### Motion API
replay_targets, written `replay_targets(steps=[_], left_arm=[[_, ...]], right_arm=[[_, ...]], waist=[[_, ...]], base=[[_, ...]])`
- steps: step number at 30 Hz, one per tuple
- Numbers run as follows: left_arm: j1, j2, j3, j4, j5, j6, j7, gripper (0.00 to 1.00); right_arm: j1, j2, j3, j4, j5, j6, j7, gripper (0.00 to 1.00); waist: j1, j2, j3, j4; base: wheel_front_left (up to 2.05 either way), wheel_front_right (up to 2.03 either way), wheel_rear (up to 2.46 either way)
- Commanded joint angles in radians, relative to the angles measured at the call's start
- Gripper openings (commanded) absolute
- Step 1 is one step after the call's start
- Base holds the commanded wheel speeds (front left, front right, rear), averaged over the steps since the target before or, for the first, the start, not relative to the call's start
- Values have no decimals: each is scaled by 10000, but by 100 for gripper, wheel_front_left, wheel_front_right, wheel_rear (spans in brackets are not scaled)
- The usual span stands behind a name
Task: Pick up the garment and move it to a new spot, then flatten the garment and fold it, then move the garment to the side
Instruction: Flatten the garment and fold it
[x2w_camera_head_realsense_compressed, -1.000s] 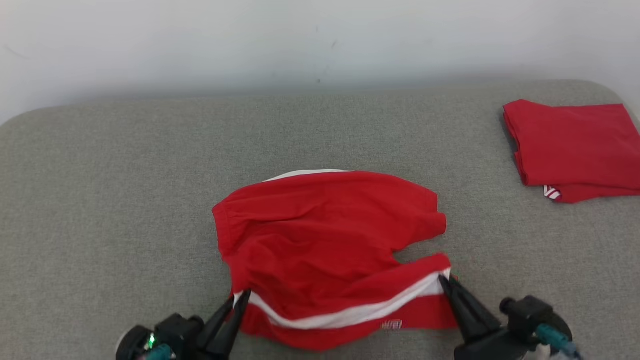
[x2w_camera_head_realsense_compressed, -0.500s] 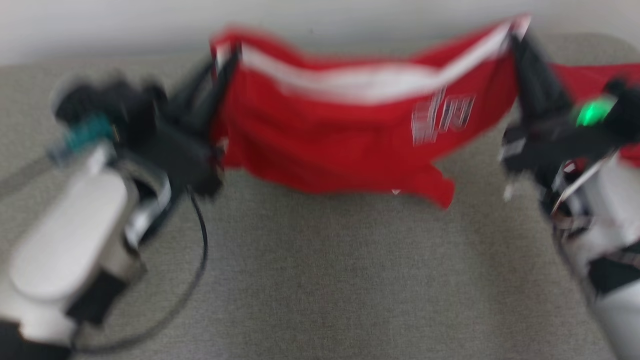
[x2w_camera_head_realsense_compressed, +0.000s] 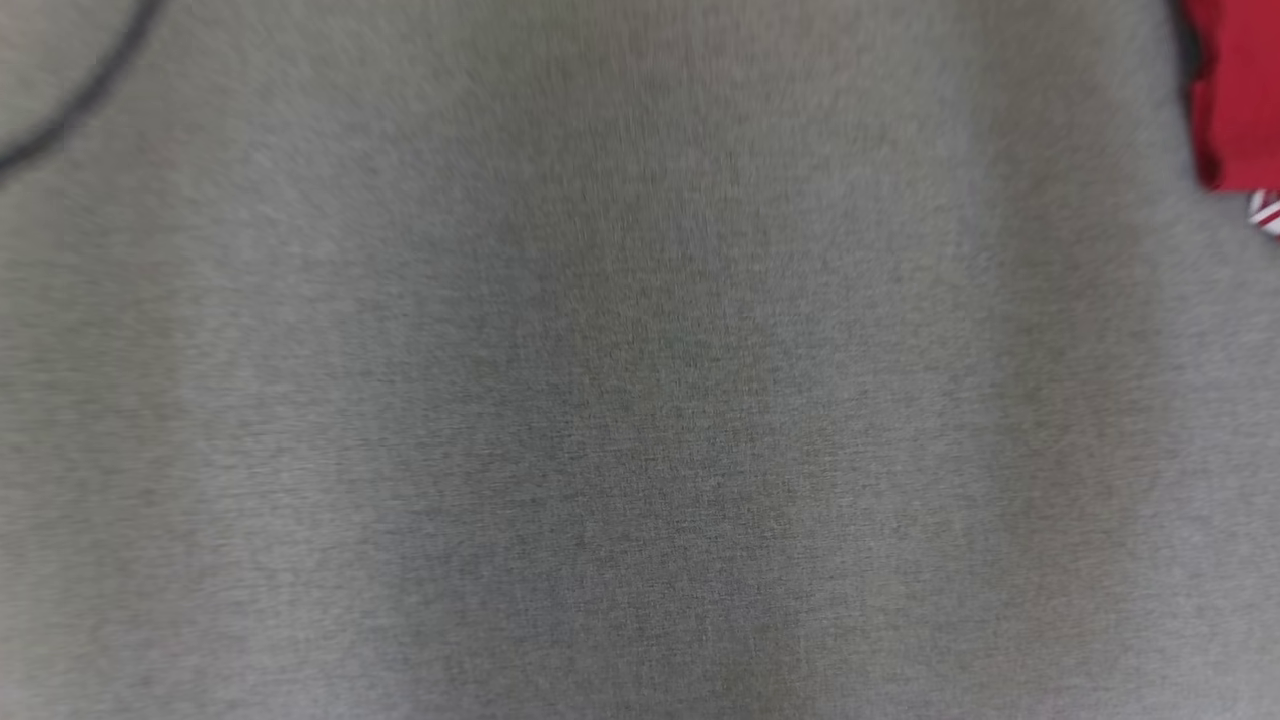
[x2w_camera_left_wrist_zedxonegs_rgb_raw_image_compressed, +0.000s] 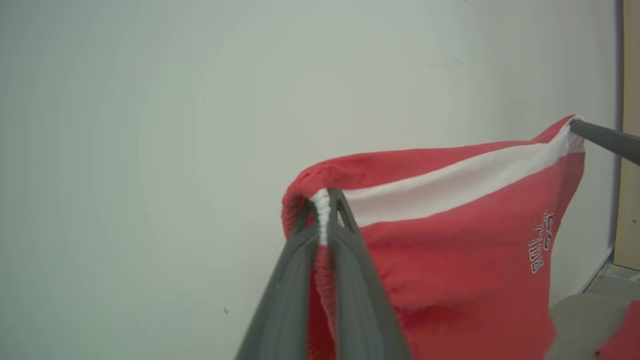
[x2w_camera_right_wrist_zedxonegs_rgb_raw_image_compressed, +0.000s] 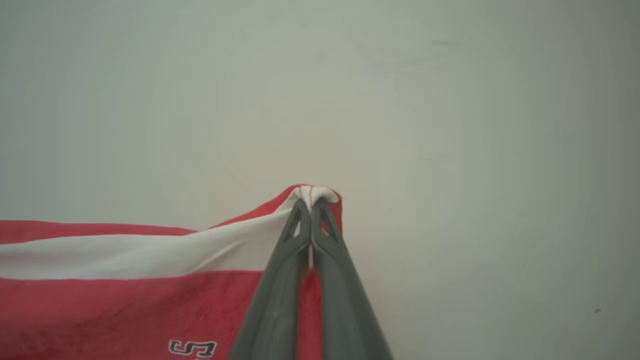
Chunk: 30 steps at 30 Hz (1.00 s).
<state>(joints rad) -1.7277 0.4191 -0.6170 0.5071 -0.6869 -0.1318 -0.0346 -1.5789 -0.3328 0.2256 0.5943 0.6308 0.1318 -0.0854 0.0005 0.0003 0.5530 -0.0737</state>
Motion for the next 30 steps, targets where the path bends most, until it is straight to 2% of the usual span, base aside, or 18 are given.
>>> replay_targets(steps=[1, 5, 9, 16, 19, 25, 30], left_arm=[[-331, -66, -83, 173, -116, 25, -99, 0], [-1567, -200, -542, 930, -270, 25, -303, 0], [-2249, -297, -978, 1650, -452, 25, -633, 0], [-2158, -331, -1683, 2395, -1036, 25, -1333, 0], [-1581, -318, -1852, 2168, -1455, 24, -1716, 0], [736, 232, -2165, 1083, -1796, 42, -2204, 0], [3434, 688, -2071, -210, -1856, 448, -2301, 0]], right_arm=[[-288, 36, 3, 200, -65, -28, -40, 0], [-1638, 96, -17, 1047, -169, -28, -337, 0], [-2294, 76, 344, 1593, -366, -28, -689, 0], [-2035, 224, 939, 2242, 33, -28, -1199, 0], [-1508, 298, 1238, 2124, 323, -28, -1402, 0], [497, -14, 1755, 1455, 955, -28, -1668, 0], [2891, -401, 1800, 372, 1291, -28, -1783, 0]], waist=[[-5, -3, 1089, -287], [-5, -3, 1446, -321], [-5, -3, 1744, -324], [-5, -3, 2016, -301], [-5, -3, 1860, -327], [-5, -3, 1022, -368], [-5, -3, 151, -449]], base=[[0, 0, 0], [0, 0, 0], [0, 0, 0], [0, 0, 0], [0, 0, 0], [0, 0, 0], [0, 0, 0]])
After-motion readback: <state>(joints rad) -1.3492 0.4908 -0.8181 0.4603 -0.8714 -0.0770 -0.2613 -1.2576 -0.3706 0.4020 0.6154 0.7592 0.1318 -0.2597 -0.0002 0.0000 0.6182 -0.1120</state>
